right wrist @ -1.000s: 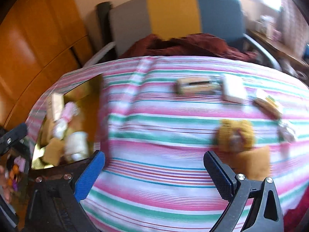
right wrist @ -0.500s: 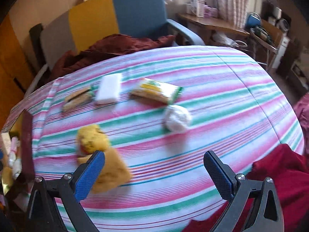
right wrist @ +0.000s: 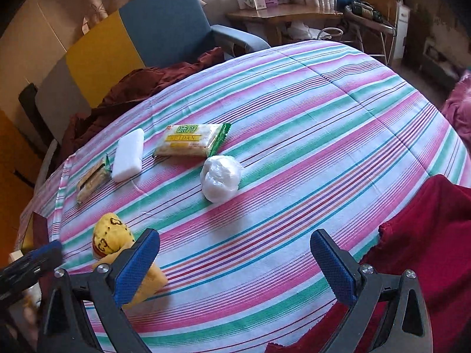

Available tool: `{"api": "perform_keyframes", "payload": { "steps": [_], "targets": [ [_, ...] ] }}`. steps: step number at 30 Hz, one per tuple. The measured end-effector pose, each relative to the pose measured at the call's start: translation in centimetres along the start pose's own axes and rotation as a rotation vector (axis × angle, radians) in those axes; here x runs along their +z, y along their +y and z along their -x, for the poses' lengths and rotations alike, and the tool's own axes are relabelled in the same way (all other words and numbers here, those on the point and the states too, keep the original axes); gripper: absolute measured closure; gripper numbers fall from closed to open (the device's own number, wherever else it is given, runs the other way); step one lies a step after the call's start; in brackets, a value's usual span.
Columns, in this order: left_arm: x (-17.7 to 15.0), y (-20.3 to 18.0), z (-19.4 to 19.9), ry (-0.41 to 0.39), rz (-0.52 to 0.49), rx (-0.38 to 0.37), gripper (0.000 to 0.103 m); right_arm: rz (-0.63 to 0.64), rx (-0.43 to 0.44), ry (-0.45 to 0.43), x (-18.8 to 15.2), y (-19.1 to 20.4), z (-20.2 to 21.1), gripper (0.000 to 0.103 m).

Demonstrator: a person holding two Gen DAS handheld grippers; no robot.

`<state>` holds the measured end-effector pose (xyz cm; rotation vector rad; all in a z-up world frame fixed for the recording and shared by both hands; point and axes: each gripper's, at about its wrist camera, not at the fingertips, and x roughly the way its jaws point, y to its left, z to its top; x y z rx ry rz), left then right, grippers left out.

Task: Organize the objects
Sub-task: 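Grasp the yellow knitted cap with the left tool while the right tool grasps the white plastic bag ball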

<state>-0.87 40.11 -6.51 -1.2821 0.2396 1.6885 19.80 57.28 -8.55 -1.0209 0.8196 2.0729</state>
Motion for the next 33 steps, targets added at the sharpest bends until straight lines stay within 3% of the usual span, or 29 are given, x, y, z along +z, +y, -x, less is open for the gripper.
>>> {"api": "perform_keyframes", "payload": {
  "steps": [5, 11, 16, 22, 26, 33],
  "targets": [
    [1.4, -0.2, -3.7, 0.072, 0.041, -0.008, 0.031, 0.006, 0.002, 0.007, 0.0, 0.0, -0.4, 0.000],
    [1.6, 0.7, -6.4, 0.139, 0.021, 0.058, 0.034, 0.023, -0.008, 0.028, -0.1, 0.1, -1.1, 0.000],
    [0.6, 2.0, -5.5, 0.086, -0.005, 0.033, 0.048, 0.056, -0.018, 0.041, -0.4, 0.5, -1.7, 0.000],
    [-1.7, 4.4, -2.8, -0.022, 0.006, 0.079, 0.049, 0.079, -0.025, 0.030, -0.4, 0.9, -1.6, 0.001],
    [-3.2, 5.2, -2.2, -0.091, -0.048, 0.082, 0.046, 0.086, -0.025, 0.031, -0.5, 1.1, -1.7, 0.001],
    [-3.1, 5.5, -2.4, -0.108, -0.031, 0.076, 0.046, 0.086, -0.020, 0.026, -0.6, 1.1, -2.0, 0.003]
  ]
}}
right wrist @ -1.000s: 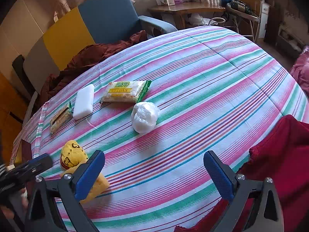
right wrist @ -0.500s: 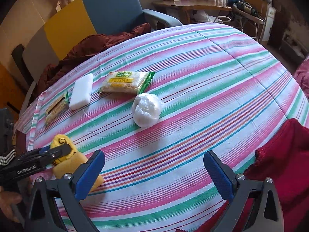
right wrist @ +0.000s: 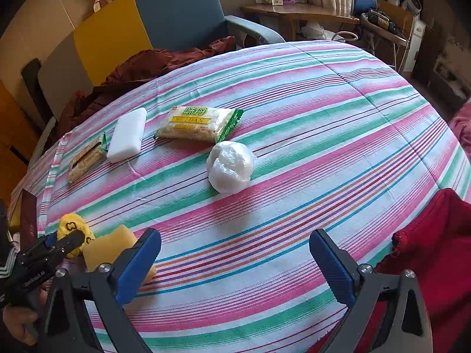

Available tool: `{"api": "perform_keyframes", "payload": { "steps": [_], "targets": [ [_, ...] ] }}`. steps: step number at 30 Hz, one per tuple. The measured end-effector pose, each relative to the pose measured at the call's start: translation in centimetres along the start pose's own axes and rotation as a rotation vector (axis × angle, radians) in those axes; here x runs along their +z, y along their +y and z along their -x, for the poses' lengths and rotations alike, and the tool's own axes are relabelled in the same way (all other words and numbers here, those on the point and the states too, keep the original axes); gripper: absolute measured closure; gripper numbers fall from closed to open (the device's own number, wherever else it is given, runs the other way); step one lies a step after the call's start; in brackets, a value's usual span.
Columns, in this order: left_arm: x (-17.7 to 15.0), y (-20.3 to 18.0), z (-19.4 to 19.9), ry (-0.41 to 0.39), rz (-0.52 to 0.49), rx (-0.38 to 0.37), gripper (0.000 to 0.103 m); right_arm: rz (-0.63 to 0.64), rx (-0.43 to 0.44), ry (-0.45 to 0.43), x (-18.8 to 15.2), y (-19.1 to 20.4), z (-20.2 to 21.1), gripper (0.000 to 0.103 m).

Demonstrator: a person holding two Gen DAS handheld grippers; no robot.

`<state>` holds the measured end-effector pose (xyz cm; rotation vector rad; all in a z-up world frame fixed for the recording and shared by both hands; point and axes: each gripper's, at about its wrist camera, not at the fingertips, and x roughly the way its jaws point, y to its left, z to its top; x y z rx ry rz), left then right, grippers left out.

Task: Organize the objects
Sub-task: 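Grasp the yellow knitted cap with the left tool while the right tool grasps the white plastic bag ball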

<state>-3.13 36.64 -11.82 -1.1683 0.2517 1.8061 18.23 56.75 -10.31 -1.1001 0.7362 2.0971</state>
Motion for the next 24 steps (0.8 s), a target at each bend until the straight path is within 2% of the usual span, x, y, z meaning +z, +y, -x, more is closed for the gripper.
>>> {"api": "perform_keyframes", "payload": {
  "steps": [5, 8, 11, 13, 16, 17, 18, 19, 24],
  "targets": [
    [-0.2, 0.0, 0.0, -0.005, 0.009, -0.011, 0.046, 0.011, -0.004, -0.004, 0.5, 0.4, 0.2, 0.007],
    [-0.4, 0.1, 0.2, -0.012, 0.012, -0.017, 0.045, 0.038, -0.025, -0.020, 2.0, 0.9, 0.1, 0.008],
    [-0.5, 0.2, 0.2, -0.017, 0.014, -0.018, 0.045, 0.088, -0.060, -0.016, 3.7, 1.4, -1.3, 0.009],
    [-0.5, 0.2, 0.2, -0.017, 0.016, -0.019, 0.045, 0.113, -0.087, 0.007, 4.8, 1.4, -2.8, 0.014],
    [-0.5, 0.2, 0.2, -0.019, 0.017, -0.020, 0.045, 0.125, -0.112, 0.044, 6.0, 1.1, -5.1, 0.026],
    [-0.5, 0.2, 0.2, -0.020, 0.017, -0.019, 0.045, 0.126, -0.106, 0.060, 6.1, 1.0, -5.8, 0.039],
    [-0.5, 0.2, 0.2, -0.020, 0.017, -0.019, 0.045, 0.127, -0.104, 0.082, 6.1, 0.9, -6.4, 0.061],
    [-0.5, 0.2, 0.2, -0.020, 0.016, -0.018, 0.045, 0.127, -0.113, 0.093, 5.9, 0.8, -6.8, 0.067],
    [-0.6, 0.0, 0.2, -0.022, 0.002, -0.009, 0.045, 0.123, -0.078, 0.055, 5.0, 1.2, -5.0, 0.067]
  ]
}}
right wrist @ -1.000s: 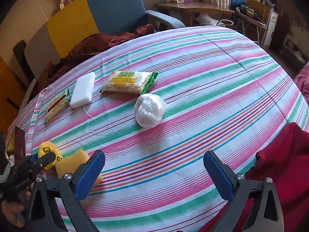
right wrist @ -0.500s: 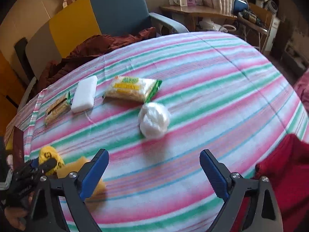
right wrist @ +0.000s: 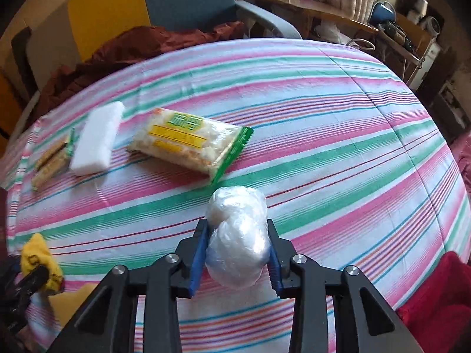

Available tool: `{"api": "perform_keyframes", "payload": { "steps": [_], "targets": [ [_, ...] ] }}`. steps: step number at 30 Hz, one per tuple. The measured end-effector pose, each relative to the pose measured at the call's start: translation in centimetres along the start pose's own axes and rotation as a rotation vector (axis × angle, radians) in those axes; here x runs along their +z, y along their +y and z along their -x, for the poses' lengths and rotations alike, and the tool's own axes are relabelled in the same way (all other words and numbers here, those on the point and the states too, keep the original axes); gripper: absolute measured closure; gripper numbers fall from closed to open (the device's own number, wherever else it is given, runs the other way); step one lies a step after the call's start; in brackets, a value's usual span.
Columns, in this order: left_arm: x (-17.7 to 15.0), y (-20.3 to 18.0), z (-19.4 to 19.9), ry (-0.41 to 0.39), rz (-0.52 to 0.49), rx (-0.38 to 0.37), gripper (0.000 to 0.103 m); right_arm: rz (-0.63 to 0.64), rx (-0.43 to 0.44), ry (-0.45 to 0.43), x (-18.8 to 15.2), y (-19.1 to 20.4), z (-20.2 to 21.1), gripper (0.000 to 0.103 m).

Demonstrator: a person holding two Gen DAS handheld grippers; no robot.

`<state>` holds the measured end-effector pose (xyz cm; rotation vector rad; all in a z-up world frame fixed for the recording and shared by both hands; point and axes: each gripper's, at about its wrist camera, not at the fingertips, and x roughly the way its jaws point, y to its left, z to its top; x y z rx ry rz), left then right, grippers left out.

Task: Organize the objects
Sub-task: 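Grasp the yellow knitted cap with the left tool while the right tool grasps the white plastic bag ball, then carry cap and bag ball into the gold tray and open both tools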

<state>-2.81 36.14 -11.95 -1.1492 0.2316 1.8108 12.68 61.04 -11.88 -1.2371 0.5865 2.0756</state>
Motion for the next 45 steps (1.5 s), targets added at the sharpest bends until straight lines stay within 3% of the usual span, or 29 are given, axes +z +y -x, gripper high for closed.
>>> {"api": "perform_keyframes", "payload": {
  "steps": [11, 22, 35, 45],
  "targets": [
    [-1.4, 0.9, 3.8, -0.012, 0.024, 0.056, 0.052, 0.118, 0.182, -0.092, -2.2, 7.0, 6.1, 0.067],
    [-3.1, 3.4, 13.4, -0.169, 0.069, 0.124, 0.052, 0.229, 0.357, -0.105, -4.7, 16.6, 8.6, 0.066],
    [-7.6, 12.3, 24.3, -0.339, 0.298, 0.224, 0.052, 0.451, 0.557, -0.085, -9.1, 30.0, 11.6, 0.066],
    [-13.9, 18.6, 29.6, -0.402, 0.463, 0.307, 0.052, 0.576, 0.578, -0.056, -12.0, 36.2, 11.1, 0.066]
  ]
}}
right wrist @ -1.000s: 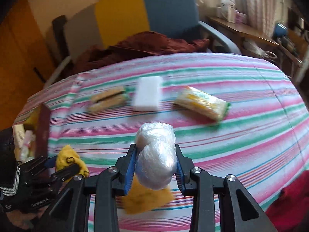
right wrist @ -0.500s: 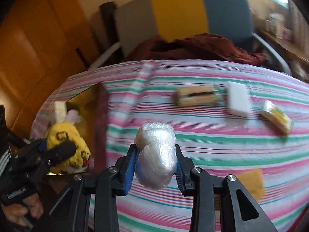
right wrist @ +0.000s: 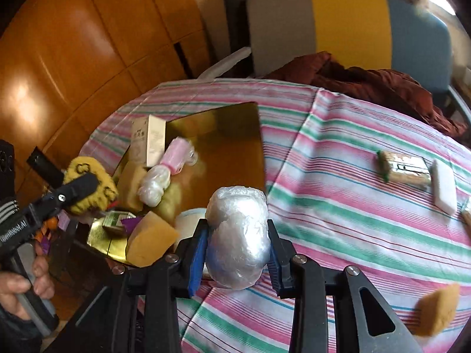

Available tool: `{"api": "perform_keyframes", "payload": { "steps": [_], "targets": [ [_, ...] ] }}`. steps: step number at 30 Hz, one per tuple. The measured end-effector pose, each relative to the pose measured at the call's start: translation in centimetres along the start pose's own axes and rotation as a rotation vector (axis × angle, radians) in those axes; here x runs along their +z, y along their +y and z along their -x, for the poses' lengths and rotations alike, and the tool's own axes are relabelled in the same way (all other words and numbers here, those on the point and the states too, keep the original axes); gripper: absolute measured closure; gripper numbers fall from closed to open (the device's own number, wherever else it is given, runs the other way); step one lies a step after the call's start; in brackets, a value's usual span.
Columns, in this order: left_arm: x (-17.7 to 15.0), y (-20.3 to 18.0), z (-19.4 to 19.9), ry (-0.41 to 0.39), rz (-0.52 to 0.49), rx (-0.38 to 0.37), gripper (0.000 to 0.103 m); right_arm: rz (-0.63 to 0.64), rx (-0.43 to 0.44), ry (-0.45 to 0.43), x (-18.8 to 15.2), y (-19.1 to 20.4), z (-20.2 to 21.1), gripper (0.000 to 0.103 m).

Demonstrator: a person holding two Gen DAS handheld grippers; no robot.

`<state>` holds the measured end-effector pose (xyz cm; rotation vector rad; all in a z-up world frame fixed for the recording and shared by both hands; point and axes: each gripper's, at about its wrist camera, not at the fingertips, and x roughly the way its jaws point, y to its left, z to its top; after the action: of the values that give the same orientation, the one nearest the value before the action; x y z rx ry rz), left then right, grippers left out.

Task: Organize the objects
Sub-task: 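Carry cap and bag ball into the gold tray and open both tools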

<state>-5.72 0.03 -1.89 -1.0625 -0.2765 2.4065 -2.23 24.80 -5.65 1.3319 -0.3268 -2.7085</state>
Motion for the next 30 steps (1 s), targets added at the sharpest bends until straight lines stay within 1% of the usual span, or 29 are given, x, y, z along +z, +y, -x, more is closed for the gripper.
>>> {"api": "perform_keyframes", "payload": {
  "steps": [2, 5, 8, 11, 13, 14, 15, 16, 19, 22, 24, 25, 28, 30],
  "targets": [
    [-0.2, 1.8, 0.7, -0.005, 0.037, 0.013, 0.052, 0.006, 0.001, 0.010, -0.1, 0.4, -0.5, 0.066],
    [-0.1, 3.8, 1.5, -0.014, 0.095, 0.007, 0.052, 0.013, -0.001, 0.021, -0.2, 0.7, -1.0, 0.066],
    [-0.1, 4.6, 1.7, -0.017, 0.113, 0.003, 0.052, 0.017, -0.013, 0.024, -0.3, 0.8, -1.4, 0.066],
    [-0.6, 4.3, 1.2, 0.007, 0.100, -0.015, 0.052, 0.029, -0.045, 0.030, -0.4, 0.7, -1.8, 0.065],
    [-1.0, 3.7, 0.6, 0.031, 0.079, -0.023, 0.051, 0.031, -0.049, 0.035, -0.4, 0.6, -2.1, 0.064],
    [-1.3, 3.4, 0.2, 0.046, 0.067, -0.014, 0.050, 0.032, -0.055, 0.038, -0.5, 0.6, -2.3, 0.064],
    [-1.5, 3.2, -0.2, 0.064, 0.056, 0.004, 0.048, 0.030, -0.055, 0.040, -0.5, 0.6, -2.4, 0.061],
    [-1.7, 3.0, -0.6, 0.082, 0.047, 0.025, 0.043, 0.027, -0.050, 0.041, -0.5, 0.5, -2.4, 0.060],
    [-2.1, 3.0, -1.3, 0.114, 0.045, 0.039, 0.041, 0.027, -0.038, 0.041, -0.6, 0.6, -2.4, 0.055],
    [-2.0, 3.0, -0.9, 0.100, 0.064, 0.028, 0.038, 0.026, -0.038, 0.037, -0.7, 0.7, -2.2, 0.050],
    [-1.8, 3.1, -0.7, 0.088, 0.069, 0.017, 0.038, 0.016, -0.033, 0.032, -0.8, 0.6, -1.9, 0.047],
    [-1.7, 3.2, -0.6, 0.083, 0.076, 0.026, 0.038, 0.009, -0.031, 0.030, -0.9, 0.5, -1.7, 0.047],
    [-1.8, 3.5, -0.7, 0.075, 0.077, 0.091, 0.039, -0.007, -0.028, 0.022, -1.1, 0.3, -1.3, 0.045],
    [-1.9, 3.3, -0.6, 0.073, 0.065, 0.105, 0.039, -0.021, -0.030, 0.017, -1.4, 0.1, -1.0, 0.041]
  ]
}}
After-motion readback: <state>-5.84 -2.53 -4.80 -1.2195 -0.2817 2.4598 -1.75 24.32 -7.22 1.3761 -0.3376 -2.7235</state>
